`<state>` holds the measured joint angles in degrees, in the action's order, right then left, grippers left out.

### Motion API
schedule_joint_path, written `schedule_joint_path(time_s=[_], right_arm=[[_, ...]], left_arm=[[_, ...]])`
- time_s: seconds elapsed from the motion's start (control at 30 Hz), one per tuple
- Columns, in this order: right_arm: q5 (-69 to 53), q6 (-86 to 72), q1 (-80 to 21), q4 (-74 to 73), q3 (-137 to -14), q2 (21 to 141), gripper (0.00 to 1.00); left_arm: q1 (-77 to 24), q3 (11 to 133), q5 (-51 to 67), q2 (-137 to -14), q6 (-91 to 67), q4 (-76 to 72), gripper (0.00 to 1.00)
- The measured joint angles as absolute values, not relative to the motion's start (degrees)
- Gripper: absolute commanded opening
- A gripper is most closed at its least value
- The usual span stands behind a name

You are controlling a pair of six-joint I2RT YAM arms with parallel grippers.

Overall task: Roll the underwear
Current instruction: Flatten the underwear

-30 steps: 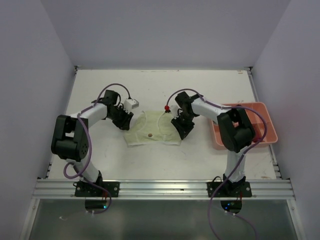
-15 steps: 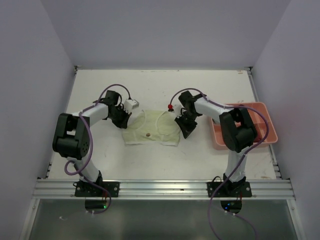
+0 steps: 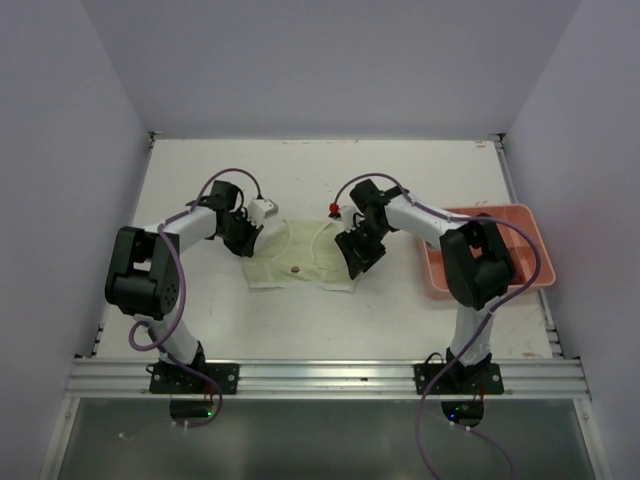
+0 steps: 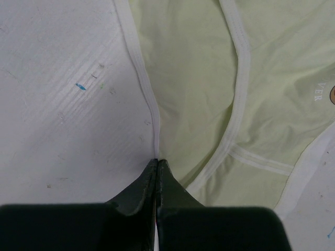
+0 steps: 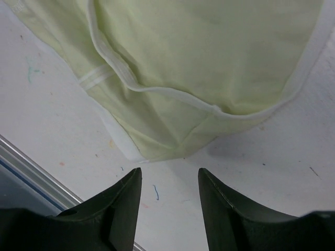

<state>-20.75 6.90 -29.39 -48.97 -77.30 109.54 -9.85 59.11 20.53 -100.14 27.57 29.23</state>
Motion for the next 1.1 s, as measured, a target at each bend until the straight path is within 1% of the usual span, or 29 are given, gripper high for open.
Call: schedule_joint_path(time_s=[0.13, 0.4, 0.43, 0.5, 0.53, 0.6, 0.63, 0.67, 0.9, 1.1], right_arm=[[-19.94, 4.25, -31.62, -48.25, -77.36, 109.54, 0.49], [-18.63, 1.85, -32.36, -47.57, -79.15, 114.26, 0.38], [-18.7, 1.52, -32.36, -48.01, -79.61, 114.96, 0.33], [-18.46, 1.28, -32.42, -47.83, -79.92, 115.24, 0.27], [-18.13, 1.19, -32.47, -47.86, -79.99, 115.42, 0.18], [-17.41, 1.1, -32.6, -47.86, -80.18, 115.68, 0.1], [-17.19, 0.97, -32.62, -47.86, -80.2, 115.72, 0.02], [-16.99, 1.04, -32.62, -47.86, -80.2, 115.74, 0.0], [-16.21, 0.91, -32.12, -47.88, -79.99, 114.87, 0.0], [-16.14, 2.31, -29.82, -47.99, -78.37, 110.8, 0.0]], left_arm=[[-9.85, 59.11, 20.53, -100.14, 27.53, 29.21, 0.0], [-9.85, 59.11, 20.51, -100.14, 27.53, 29.21, 0.0], [-9.85, 59.11, 20.49, -100.14, 27.53, 29.19, 0.0], [-9.85, 59.11, 20.4, -100.14, 27.53, 29.17, 0.0], [-9.85, 59.11, 20.34, -100.14, 27.53, 29.17, 0.0], [-9.85, 59.11, 20.25, -100.14, 27.53, 29.15, 0.0], [-9.85, 59.11, 20.18, -100.14, 27.53, 29.15, 0.0], [-9.85, 59.11, 20.12, -100.14, 27.53, 29.12, 0.0], [-9.76, 59.11, 19.22, -100.14, 27.64, 28.84, 0.0], [-9.34, 59.09, 18.55, -100.14, 28.18, 28.45, 0.0]])
